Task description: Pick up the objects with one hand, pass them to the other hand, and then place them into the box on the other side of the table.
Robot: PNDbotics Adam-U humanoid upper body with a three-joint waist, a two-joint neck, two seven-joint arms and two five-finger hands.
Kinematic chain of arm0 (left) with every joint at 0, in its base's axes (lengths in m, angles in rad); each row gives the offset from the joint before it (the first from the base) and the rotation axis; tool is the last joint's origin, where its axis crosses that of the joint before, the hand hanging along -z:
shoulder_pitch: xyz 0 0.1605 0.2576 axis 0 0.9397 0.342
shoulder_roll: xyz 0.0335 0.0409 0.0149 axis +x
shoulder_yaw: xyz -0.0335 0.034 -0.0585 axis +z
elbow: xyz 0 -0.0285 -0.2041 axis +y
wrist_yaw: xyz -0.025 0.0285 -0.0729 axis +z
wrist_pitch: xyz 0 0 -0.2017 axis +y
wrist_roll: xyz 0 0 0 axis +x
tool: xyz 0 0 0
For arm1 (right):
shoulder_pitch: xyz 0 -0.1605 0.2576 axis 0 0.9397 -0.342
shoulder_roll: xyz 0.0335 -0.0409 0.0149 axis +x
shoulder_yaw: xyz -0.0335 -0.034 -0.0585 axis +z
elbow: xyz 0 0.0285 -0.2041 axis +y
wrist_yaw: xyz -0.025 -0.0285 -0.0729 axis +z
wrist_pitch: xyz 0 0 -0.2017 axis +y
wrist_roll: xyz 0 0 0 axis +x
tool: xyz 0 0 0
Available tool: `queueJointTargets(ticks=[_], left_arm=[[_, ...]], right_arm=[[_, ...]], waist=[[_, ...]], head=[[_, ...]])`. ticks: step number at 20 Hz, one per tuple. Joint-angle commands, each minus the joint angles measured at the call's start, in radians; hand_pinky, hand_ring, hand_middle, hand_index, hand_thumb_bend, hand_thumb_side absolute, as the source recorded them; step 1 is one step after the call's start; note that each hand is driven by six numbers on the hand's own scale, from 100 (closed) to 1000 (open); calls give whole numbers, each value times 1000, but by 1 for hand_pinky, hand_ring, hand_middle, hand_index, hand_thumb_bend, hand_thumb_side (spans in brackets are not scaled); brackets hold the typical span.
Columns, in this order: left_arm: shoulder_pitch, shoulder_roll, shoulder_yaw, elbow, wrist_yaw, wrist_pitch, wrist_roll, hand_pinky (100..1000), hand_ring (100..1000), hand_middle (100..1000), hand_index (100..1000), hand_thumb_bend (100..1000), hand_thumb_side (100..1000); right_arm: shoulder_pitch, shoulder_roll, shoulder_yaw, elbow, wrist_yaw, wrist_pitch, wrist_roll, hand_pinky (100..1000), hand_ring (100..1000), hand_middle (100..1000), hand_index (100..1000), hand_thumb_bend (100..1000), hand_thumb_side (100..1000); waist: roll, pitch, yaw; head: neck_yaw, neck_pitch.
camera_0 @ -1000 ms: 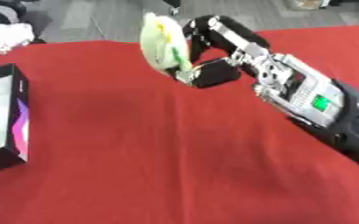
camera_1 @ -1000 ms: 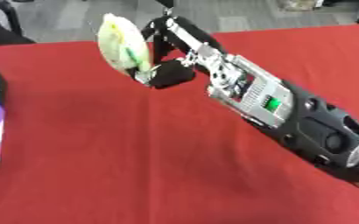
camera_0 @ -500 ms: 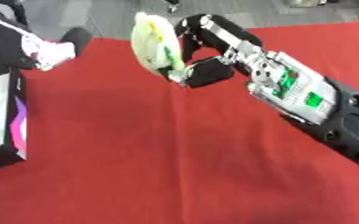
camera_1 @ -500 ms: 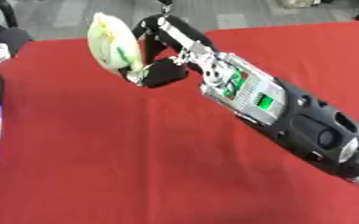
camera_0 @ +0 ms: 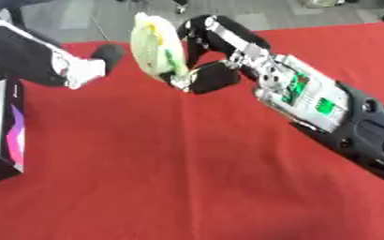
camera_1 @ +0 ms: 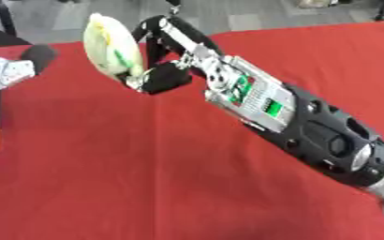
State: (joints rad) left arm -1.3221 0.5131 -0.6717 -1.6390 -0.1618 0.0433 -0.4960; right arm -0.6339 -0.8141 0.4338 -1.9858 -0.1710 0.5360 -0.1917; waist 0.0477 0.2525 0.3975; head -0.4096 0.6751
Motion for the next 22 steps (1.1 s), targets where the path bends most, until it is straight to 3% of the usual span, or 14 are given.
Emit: queueJointTargets(ticks=[1,13,20,22], left_arm=[[-19,-5,0,14,-21,-1,-7,881,869,829,909,129,255],[-18,-59,0,83,-110,-79,-55,882,882,846,907,219,290],[-16,-56,-1,53,-268,-105,-16,898,937,895,946,576,478],[-15,-54,-5,39,-325,-107,9,898,937,895,946,576,478]], right_arm=[[-22,-6,-3,-14,-1,2,-2,669,485,295,396,359,100],[-60,16,23,-14,12,-30,51,667,484,293,393,356,100],[-64,18,30,-14,22,-51,85,667,484,293,392,357,100],[-63,19,33,-14,26,-51,92,667,484,293,392,357,100]], waist=[[4,-36,0],[-1,-34,-8],[-1,-28,-13],[-1,-26,-14]], head=[[-4,-8],[-1,-11],[-6,-20],[-7,-21]])
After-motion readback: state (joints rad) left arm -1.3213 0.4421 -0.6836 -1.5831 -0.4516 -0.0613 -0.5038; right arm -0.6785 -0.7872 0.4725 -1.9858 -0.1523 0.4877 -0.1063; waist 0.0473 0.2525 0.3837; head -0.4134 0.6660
